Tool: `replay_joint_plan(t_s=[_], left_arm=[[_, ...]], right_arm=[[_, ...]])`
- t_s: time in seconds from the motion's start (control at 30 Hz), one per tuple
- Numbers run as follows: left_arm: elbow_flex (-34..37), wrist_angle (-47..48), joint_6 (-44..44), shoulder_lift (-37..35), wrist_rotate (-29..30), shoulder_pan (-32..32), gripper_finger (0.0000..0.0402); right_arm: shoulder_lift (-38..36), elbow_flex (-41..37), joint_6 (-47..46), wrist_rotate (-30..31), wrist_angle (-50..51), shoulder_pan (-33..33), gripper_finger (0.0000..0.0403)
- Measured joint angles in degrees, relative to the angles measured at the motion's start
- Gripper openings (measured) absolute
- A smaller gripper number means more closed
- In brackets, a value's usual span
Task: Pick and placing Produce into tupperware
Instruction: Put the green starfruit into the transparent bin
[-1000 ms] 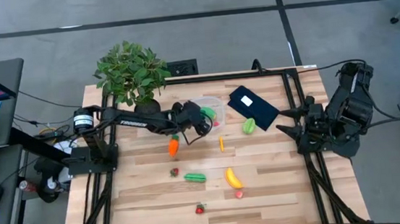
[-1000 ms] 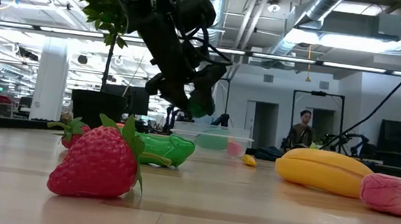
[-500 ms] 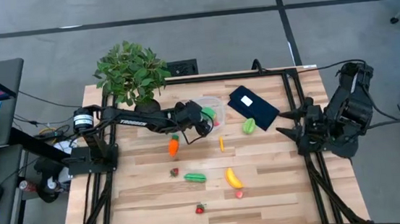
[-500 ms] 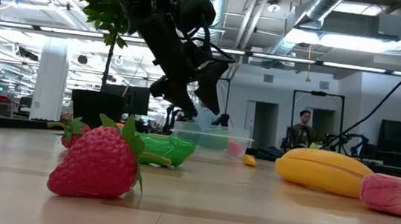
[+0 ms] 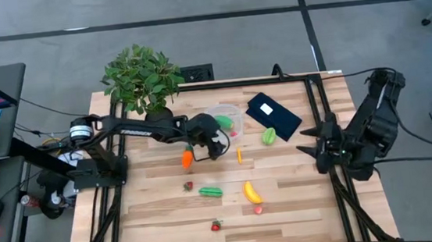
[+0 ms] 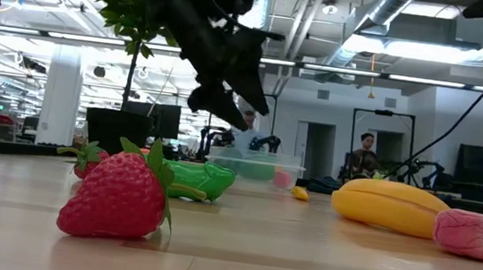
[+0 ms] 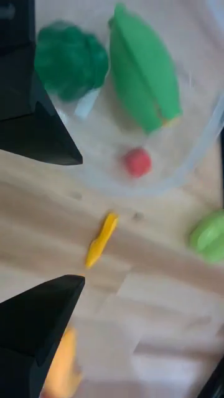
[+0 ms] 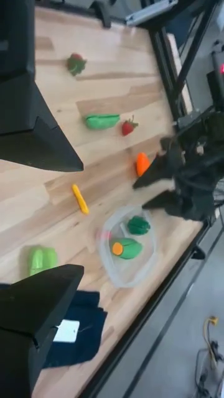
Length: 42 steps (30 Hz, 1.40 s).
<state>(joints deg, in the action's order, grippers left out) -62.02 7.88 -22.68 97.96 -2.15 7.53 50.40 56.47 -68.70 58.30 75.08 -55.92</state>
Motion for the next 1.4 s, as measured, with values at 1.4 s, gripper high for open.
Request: replay_joint_plan(t_s=[1.4], left_arm=[[1.11, 56.52, -4.25, -13.65, 8.67, -20.85, 0.0295]], right_arm=[[15.91, 2.29, -4.77, -31.03, -9.57, 34.20, 0.0250]])
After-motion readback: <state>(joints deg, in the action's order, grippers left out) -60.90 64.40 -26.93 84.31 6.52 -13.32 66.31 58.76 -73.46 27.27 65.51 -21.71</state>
